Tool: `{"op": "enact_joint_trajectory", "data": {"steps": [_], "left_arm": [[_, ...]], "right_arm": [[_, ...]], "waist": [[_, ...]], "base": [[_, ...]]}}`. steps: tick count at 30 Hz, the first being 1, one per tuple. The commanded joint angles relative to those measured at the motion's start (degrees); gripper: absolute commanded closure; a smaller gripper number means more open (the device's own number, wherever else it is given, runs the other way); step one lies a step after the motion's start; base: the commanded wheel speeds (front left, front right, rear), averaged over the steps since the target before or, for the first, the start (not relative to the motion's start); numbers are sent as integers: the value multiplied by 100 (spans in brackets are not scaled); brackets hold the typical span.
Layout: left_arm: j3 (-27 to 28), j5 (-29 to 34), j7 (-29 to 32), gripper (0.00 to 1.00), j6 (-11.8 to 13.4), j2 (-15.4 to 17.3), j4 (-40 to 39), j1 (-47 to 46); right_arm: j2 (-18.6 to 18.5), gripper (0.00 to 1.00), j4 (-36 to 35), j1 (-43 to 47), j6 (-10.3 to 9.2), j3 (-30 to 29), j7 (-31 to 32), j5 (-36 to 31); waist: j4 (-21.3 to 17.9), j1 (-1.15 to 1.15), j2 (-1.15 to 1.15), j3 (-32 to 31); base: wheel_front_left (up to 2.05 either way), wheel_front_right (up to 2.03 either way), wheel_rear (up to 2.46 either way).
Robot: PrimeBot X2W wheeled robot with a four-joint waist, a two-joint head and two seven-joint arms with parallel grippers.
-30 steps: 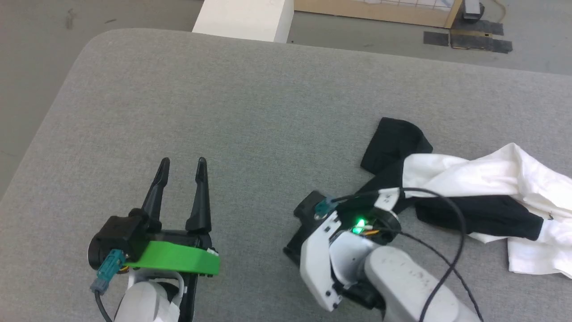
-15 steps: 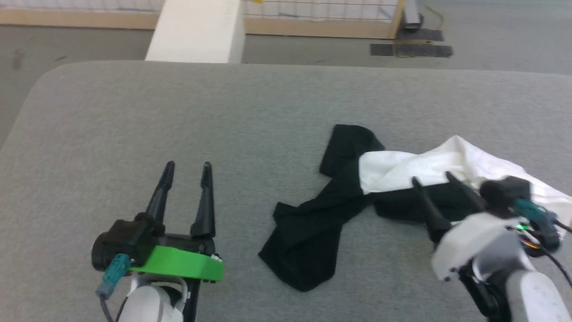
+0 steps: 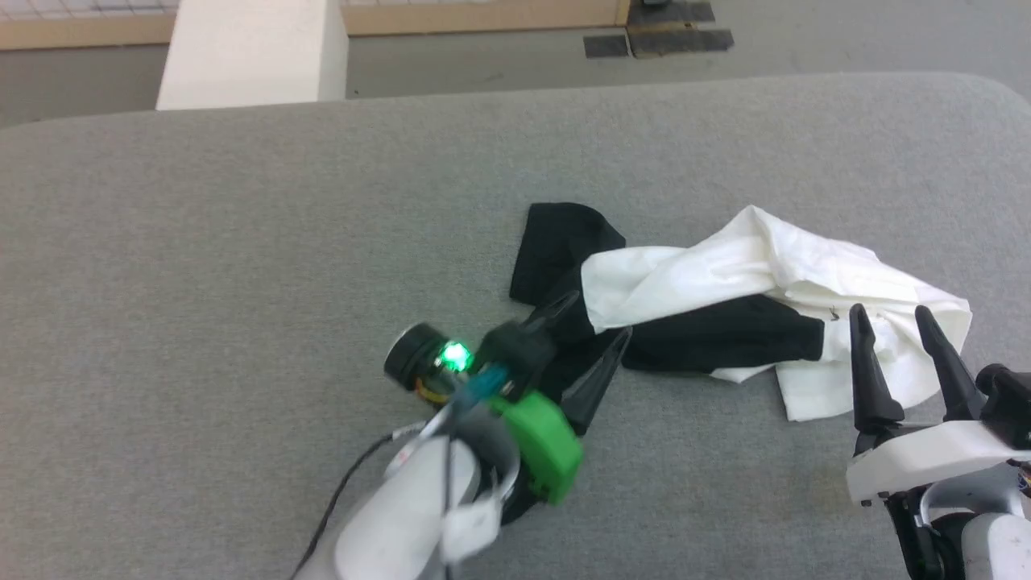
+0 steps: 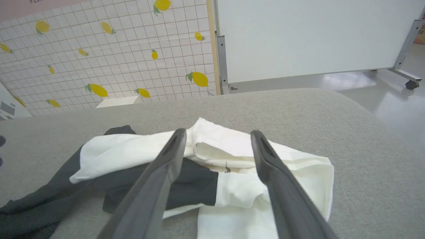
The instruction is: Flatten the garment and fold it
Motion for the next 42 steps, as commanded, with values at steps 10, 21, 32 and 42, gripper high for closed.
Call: {"op": "enact_joint_trajectory", "data": {"steps": [10, 21, 32, 42], "left_arm": [[-913, -814, 1551, 0, -20, 65, 1401, -1599], [-1554, -1639, 1918, 100, -20, 176, 1137, -1936], [-1308, -2669, 1959, 100, 292, 682, -2133, -2003], [606, -2976, 1779, 100, 1543, 2269, -905, -1347]], "right_arm": [[13, 0, 230, -354, -8, 91, -281, 210], [13, 0, 438, -408, -8, 42, -432, 217], [14, 0, 251, -253, -8, -55, -224, 95], [14, 0, 85, -346, -8, 292, -116, 149]], "waist": [[-436, 0, 0, 440], [-387, 0, 0, 351], [178, 0, 0, -70], [154, 0, 0, 22]], "base": [[0, 0, 0], [0, 0, 0], [0, 0, 0], [0, 0, 0]]}}
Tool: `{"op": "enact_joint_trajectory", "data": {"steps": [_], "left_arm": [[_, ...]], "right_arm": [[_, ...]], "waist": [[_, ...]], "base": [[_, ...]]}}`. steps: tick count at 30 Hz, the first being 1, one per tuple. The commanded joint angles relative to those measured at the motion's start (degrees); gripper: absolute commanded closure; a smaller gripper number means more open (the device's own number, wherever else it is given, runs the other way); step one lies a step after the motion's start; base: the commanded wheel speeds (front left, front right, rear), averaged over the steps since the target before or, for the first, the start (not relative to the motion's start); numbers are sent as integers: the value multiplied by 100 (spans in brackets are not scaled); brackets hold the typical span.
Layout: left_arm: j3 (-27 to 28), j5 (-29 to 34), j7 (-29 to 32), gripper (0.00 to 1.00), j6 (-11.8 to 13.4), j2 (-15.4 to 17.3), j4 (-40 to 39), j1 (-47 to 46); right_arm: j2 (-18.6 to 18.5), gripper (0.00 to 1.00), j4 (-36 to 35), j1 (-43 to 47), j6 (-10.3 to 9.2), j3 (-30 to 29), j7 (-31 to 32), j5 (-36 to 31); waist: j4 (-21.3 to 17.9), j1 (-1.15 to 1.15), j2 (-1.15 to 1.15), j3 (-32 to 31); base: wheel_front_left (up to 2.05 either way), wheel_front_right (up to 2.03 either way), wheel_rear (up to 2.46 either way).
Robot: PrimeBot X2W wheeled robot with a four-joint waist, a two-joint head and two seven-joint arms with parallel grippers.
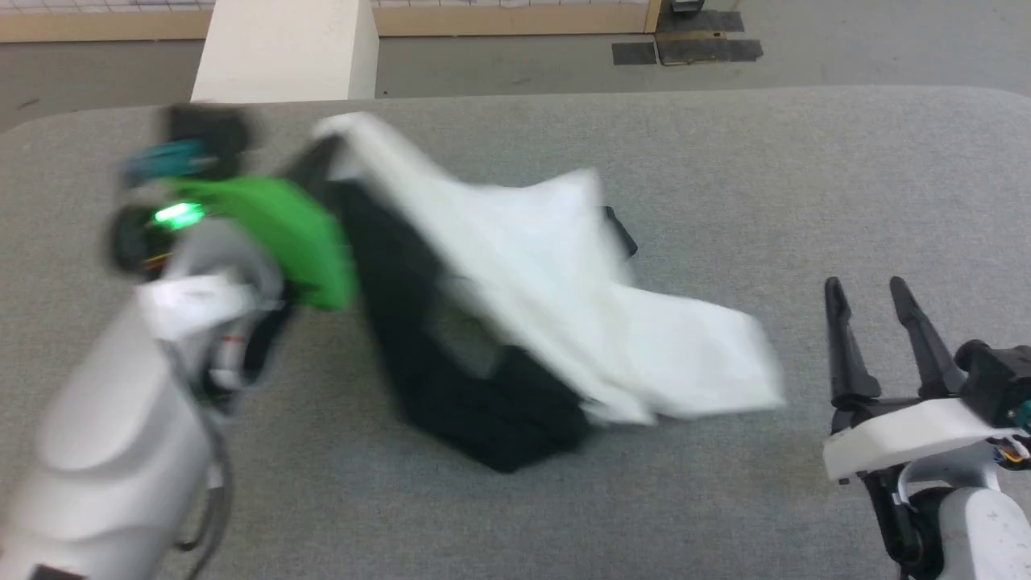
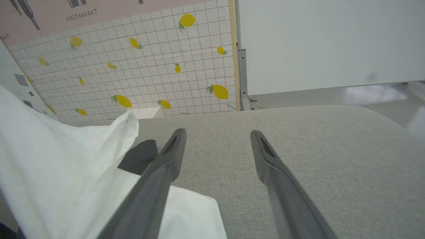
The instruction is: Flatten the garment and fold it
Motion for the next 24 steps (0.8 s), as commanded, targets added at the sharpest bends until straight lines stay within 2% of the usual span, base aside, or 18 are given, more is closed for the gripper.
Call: {"op": "enact_joint_trajectory", "data": {"steps": [1, 4, 6, 7, 8, 9, 11, 15, 18, 21, 24], "left_arm": [[177, -131, -106, 100, 94, 105, 286, 137], [518, -227, -324, 100, 315, 312, 1148, 382], [661, -283, -473, 100, 472, 316, 1661, 549], [685, -316, -511, 71, 515, 280, 1849, 631], [670, -354, -522, 4, 505, 220, 1995, 708], [628, -392, -564, 0, 435, 129, 2105, 786], [624, -456, -805, 0, 324, -45, 2223, 918], [864, -489, -1762, 0, 395, -337, 2099, 1242], [960, -315, -2523, 0, 454, -462, 1718, 1647], [1031, -16, -2731, 0, 558, -557, 1245, 2048], [1332, 474, -2767, 0, 628, -736, 558, 2402]], "right_arm": [[4, 0, -30, -58, -8, 67, 25, 26], [4, 0, -32, -102, -8, 213, 24, 52], [4, 0, -6, -119, -8, 302, 23, 67], [4, 0, 6, -122, -8, 331, 23, 66], [4, 0, 17, -121, -8, 352, 27, 68], [4, 0, 24, -113, -8, 362, 30, 68], [4, 0, 22, -107, -8, 391, 47, 36], [4, 0, -29, -108, -8, 512, 145, -93], [4, 0, -56, -81, -8, 755, 404, -254], [-36, 0, -2, -118, -8, 1200, 814, -545], [-302, 0, 205, -258, -8, 1670, 1373, -862]], "waist": [[-111, 0, 0, 104], [-210, 0, 0, 222], [-266, 0, 0, 283], [-279, 0, 0, 303], [-281, 0, 0, 315], [-269, 0, 0, 328], [-225, 0, 0, 328], [-81, 0, 0, 248], [103, 0, 0, 194], [290, 0, 0, 208], [513, 0, 0, 278]], "base": [[0, 0, 0], [0, 0, 0], [0, 0, 0], [0, 0, 0], [0, 0, 0], [0, 0, 0], [0, 0, 0], [0, 0, 0], [0, 0, 0], [0, 0, 0], [0, 0, 0]]}}
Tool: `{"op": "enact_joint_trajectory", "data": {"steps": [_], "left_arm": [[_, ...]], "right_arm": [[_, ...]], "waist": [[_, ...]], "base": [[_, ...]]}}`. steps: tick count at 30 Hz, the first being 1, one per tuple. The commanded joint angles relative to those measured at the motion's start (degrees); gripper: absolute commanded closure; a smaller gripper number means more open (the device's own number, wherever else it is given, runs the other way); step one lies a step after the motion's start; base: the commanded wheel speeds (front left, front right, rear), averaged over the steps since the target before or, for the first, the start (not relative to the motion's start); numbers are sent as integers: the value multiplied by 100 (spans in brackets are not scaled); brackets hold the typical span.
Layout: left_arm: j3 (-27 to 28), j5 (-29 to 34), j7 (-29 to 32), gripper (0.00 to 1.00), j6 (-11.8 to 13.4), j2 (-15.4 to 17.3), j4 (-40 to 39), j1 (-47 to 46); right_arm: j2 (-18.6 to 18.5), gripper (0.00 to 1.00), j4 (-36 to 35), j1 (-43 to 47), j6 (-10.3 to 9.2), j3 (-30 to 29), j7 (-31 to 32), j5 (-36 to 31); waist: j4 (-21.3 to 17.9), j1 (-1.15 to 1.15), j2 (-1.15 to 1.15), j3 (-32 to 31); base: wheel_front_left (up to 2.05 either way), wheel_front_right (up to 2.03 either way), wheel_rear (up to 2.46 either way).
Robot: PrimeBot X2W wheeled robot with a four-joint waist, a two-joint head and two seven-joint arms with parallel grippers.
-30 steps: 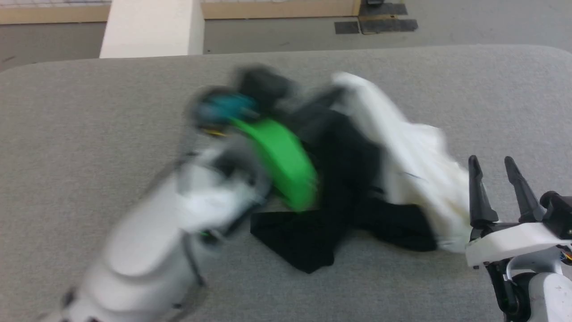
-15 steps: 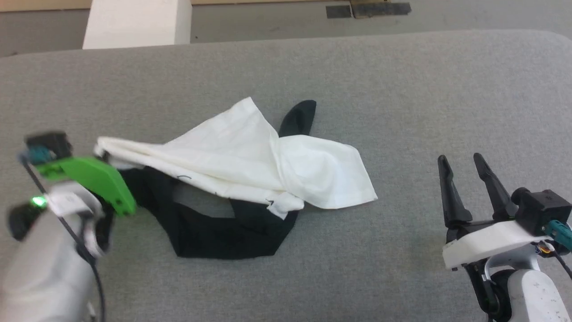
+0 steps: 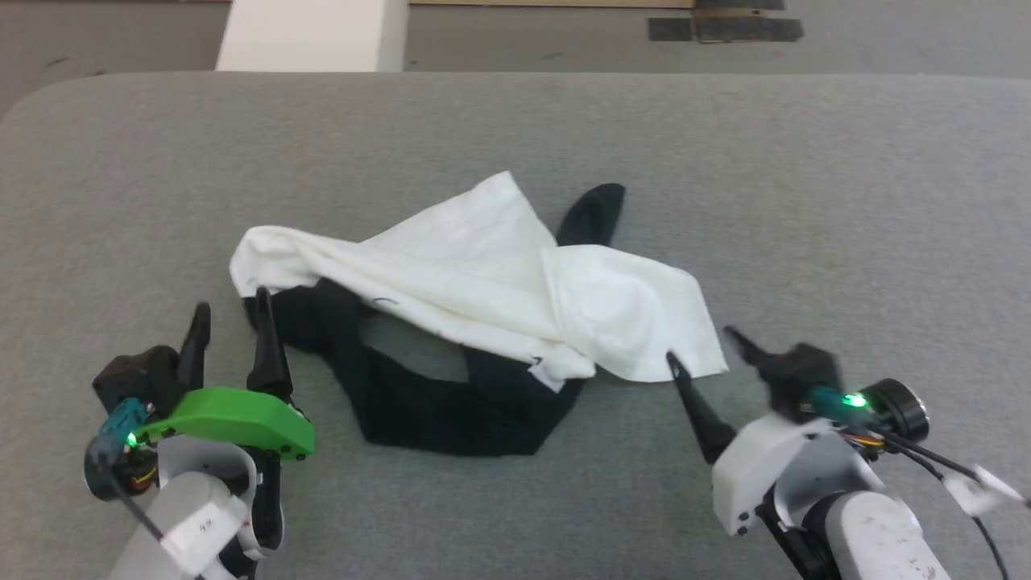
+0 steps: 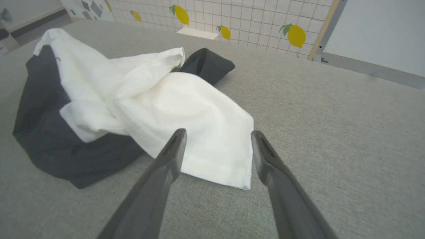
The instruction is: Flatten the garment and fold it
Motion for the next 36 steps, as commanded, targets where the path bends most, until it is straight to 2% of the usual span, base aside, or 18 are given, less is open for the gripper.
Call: {"op": "enact_joint_trajectory", "data": {"steps": [1, 6, 11, 12, 13, 14, 15, 19, 22, 25, 28, 31, 36], "left_arm": [[176, 319, -41, 0, -2, -118, -301, 142], [668, 1235, -43, 0, -296, -724, -1055, 536], [1074, 1776, -44, 0, -849, -1277, -1283, 661], [1110, 1847, -44, 0, -927, -1350, -1289, 678], [1154, 1918, -44, 0, -1008, -1422, -1278, 697], [1193, 1963, -44, 0, -1064, -1473, -1261, 708], [1245, 2009, -44, 0, -1116, -1527, -1244, 722], [1410, 2099, -44, 0, -1291, -1639, -1165, 745], [1469, 2127, -44, 0, -1390, -1675, -1131, 741], [1509, 2130, -44, 0, -1475, -1691, -1107, 694], [1424, 2009, -44, 0, -1493, -1695, -1107, 620], [1258, 1871, -44, 0, -1456, -1696, -1138, 517], [915, 1678, -44, 0, -1404, -1697, -1172, 326]], "right_arm": [[-183, 0, 106, -191, -8, 153, 237, -125], [-672, 0, 528, -623, -8, 706, 869, -264], [-995, 0, 1079, -1045, -8, 1222, 1533, -70], [-1036, 11, 1187, -1094, -8, 1298, 1687, 13], [-1075, 74, 1279, -1154, -8, 1374, 1832, 128], [-1113, 89, 1337, -1202, -8, 1410, 1936, 191], [-1183, 100, 1369, -1269, -8, 1508, 2038, 256], [-1386, 100, 1179, -1574, -8, 1556, 2074, 572], [-1536, 100, 780, -1919, -8, 1364, 2140, 762], [-1637, 100, 258, -2487, -8, 1147, 2329, 860], [-1622, 100, 85, -3166, -8, 1139, 2514, 934], [-1420, 100, 487, -3923, -8, 1142, 2556, 981], [-898, 100, 1927, -4891, -8, 817, 1975, 838]], "waist": [[295, 0, 0, 70], [628, 0, 0, 177], [826, 0, 0, 233], [854, 0, 0, 229], [882, 0, 0, 228], [902, 0, 0, 227], [921, 0, 0, 223], [966, 0, 0, 204], [1043, 0, 0, 189], [1150, 0, 0, 221], [1307, 0, 0, 309], [1530, 0, 0, 444], [1988, 0, 0, 700]], "base": [[0, 0, 0], [0, 0, 0], [0, 0, 0], [0, 0, 0], [0, 0, 0], [0, 0, 0], [0, 0, 0], [0, 0, 0], [0, 0, 0], [0, 0, 0], [0, 0, 0], [0, 0, 0], [0, 0, 0]]}}
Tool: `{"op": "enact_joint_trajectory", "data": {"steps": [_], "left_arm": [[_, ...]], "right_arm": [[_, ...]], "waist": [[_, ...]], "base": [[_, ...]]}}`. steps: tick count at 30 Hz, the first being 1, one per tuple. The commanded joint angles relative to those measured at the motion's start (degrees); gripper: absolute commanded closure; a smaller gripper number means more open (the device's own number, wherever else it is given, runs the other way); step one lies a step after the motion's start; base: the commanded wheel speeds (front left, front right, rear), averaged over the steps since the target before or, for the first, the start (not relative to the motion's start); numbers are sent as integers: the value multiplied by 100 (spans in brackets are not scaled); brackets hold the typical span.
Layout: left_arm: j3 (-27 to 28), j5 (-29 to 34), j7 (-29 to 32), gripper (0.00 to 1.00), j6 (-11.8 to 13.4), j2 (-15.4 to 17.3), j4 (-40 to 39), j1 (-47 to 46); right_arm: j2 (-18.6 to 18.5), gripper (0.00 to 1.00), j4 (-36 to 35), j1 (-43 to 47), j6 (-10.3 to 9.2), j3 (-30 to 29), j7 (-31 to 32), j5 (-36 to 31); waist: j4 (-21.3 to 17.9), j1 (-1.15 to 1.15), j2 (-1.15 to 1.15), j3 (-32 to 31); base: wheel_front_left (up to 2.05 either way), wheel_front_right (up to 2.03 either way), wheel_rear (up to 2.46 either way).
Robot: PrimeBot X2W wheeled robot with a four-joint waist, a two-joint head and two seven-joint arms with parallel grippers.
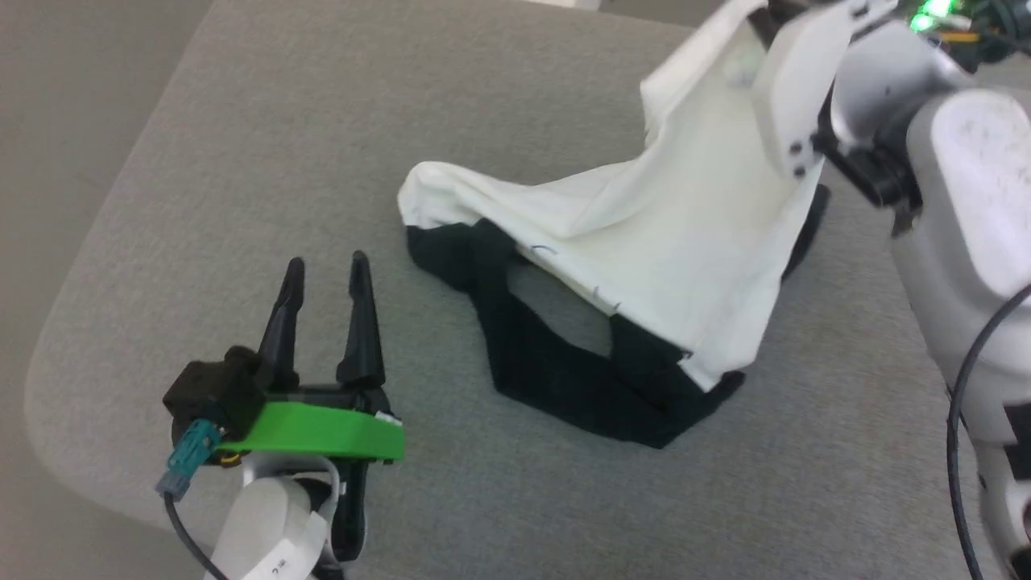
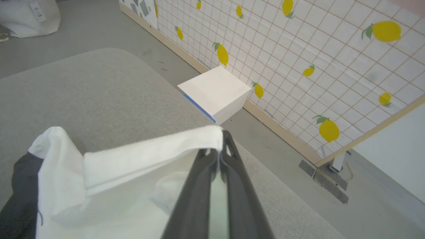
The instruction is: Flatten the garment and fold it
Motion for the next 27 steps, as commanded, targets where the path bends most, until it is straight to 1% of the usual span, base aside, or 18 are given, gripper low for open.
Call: {"op": "enact_joint_trajectory", "data": {"steps": [1, 2, 3, 4, 6, 8, 11, 13, 15, 19, 22, 24, 27], "left_arm": [[-72, -112, -20, 0, 49, -14, -27, -140], [-126, -152, -20, 0, 71, -14, -38, -163], [-173, -179, -20, 0, 87, -14, -48, -173], [-218, -201, -20, 0, 112, -14, -61, -179], [-278, -221, -20, 0, 159, -14, -96, -165], [-290, -210, -20, 0, 176, -14, -96, -147], [-251, -126, -20, 0, 189, -14, -81, -74], [-174, -39, -20, 0, 195, -14, -85, 13], [-86, 60, -20, 0, 155, -14, -74, 99], [91, 217, -20, 0, 94, -14, -79, 236], [165, 285, -20, 0, 69, -15, -121, 311], [182, 301, -20, 0, 71, -15, -150, 348], [181, 317, -20, 0, 55, -15, -175, 350]], "right_arm": [[140, 100, 360, -197, -9, -207, -297, -110], [273, 99, 704, -303, -9, -385, -522, -205], [375, 68, 969, -359, -9, -503, -653, -269], [468, 0, 1283, -409, -9, -573, -750, -366], [610, 0, 1669, -460, -9, -584, -962, -423], [673, 0, 1888, -452, -9, -545, -1188, -396], [711, 0, 1957, -268, -9, -520, -1498, -181], [714, 0, 1841, -6, -9, -415, -1597, 46], [640, 0, 1546, 309, -9, -317, -1676, 252], [385, 0, 549, 1274, -9, -290, -1823, 604], [226, 0, -316, 2267, -9, -716, -1857, 564], [284, 0, -783, 2926, -9, -1075, -1845, 428], [599, 0, -1290, 3710, -9, -1513, -1815, 251]], "waist": [[415, 0, 0, 300], [484, 0, 0, 337], [537, 0, 0, 363], [578, 0, 0, 374], [614, 0, 0, 373], [592, 0, 0, 332], [468, 0, 0, 163], [308, 0, 0, 4], [143, 0, 0, -120], [-175, 0, 0, -379], [-354, 0, 0, -491], [-448, 0, 0, -512], [-524, 0, 0, -469]], "base": [[0, 0, 0], [0, 0, 0], [0, 0, 0], [0, 0, 0], [0, 0, 0], [0, 0, 0], [0, 0, 0], [0, 0, 0], [0, 0, 0], [0, 0, 0], [0, 0, 0], [0, 0, 0], [0, 0, 0]]}}
